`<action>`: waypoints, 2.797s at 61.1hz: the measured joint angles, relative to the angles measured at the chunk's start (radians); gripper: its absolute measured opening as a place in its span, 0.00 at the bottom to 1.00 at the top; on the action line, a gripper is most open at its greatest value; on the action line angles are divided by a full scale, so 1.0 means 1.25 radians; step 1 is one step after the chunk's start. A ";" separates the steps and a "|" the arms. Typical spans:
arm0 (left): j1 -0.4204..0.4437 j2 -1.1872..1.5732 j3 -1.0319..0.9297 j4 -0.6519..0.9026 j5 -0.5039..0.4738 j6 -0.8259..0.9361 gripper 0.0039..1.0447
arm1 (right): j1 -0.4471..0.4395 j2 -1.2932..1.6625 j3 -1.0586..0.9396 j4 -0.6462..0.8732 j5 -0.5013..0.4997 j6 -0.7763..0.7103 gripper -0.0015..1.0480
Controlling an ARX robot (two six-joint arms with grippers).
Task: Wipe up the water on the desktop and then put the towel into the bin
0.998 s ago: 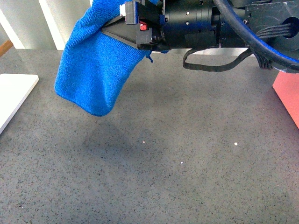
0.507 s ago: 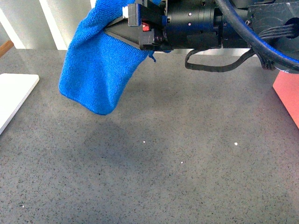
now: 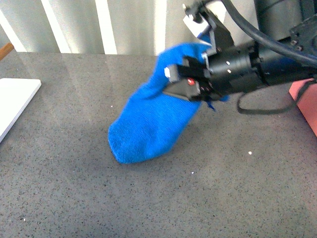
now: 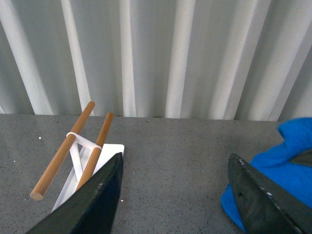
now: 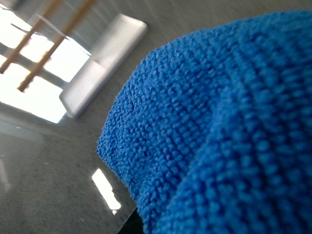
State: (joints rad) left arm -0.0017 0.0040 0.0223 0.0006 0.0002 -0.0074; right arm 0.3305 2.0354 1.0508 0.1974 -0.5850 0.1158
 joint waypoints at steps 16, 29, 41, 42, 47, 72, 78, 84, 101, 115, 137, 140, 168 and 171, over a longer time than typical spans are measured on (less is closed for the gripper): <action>0.000 0.000 0.000 0.000 0.000 0.001 0.93 | -0.093 0.049 0.034 -0.290 0.139 -0.143 0.06; 0.000 0.000 0.000 0.000 0.000 0.002 0.94 | -0.107 0.183 0.184 -0.364 0.222 -0.171 0.06; 0.000 0.000 0.000 0.000 0.000 0.002 0.94 | -0.068 0.288 0.342 -0.414 0.295 -0.174 0.06; 0.000 0.000 0.000 0.000 0.000 0.002 0.94 | -0.066 0.293 0.352 -0.418 0.299 -0.175 0.06; 0.000 0.000 0.000 0.000 0.000 0.002 0.94 | -0.051 0.330 0.422 -0.442 0.329 -0.176 0.06; 0.000 0.000 0.000 0.000 0.000 0.002 0.94 | 0.025 0.460 0.700 -0.499 0.421 -0.208 0.06; 0.000 0.000 0.000 0.000 0.000 0.002 0.94 | 0.037 0.453 0.698 -0.491 0.417 -0.208 0.06; 0.000 0.000 0.000 0.000 0.000 0.002 0.94 | 0.046 0.430 0.653 -0.457 0.396 -0.215 0.06; 0.000 0.000 0.000 0.000 0.000 0.002 0.94 | 0.094 0.311 0.400 -0.345 0.256 -0.276 0.06; 0.000 0.000 0.000 0.000 0.000 0.002 0.94 | 0.105 0.210 0.215 -0.317 0.193 -0.285 0.06; 0.000 0.000 0.000 0.000 0.000 0.002 0.94 | 0.058 0.070 0.005 -0.133 0.223 -0.354 0.06; 0.000 0.000 0.000 0.000 0.000 0.002 0.94 | 0.054 0.054 0.005 -0.105 0.248 -0.350 0.06; 0.000 -0.001 0.000 0.000 0.000 0.002 0.94 | 0.002 -0.170 0.055 0.134 0.576 -0.317 0.06; 0.000 -0.001 0.000 0.000 0.000 0.002 0.94 | -0.009 -0.196 0.077 0.114 0.600 -0.301 0.06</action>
State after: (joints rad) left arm -0.0017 0.0032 0.0223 0.0006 -0.0002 -0.0048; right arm 0.3187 1.7905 1.1469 0.3405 0.1650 -0.2607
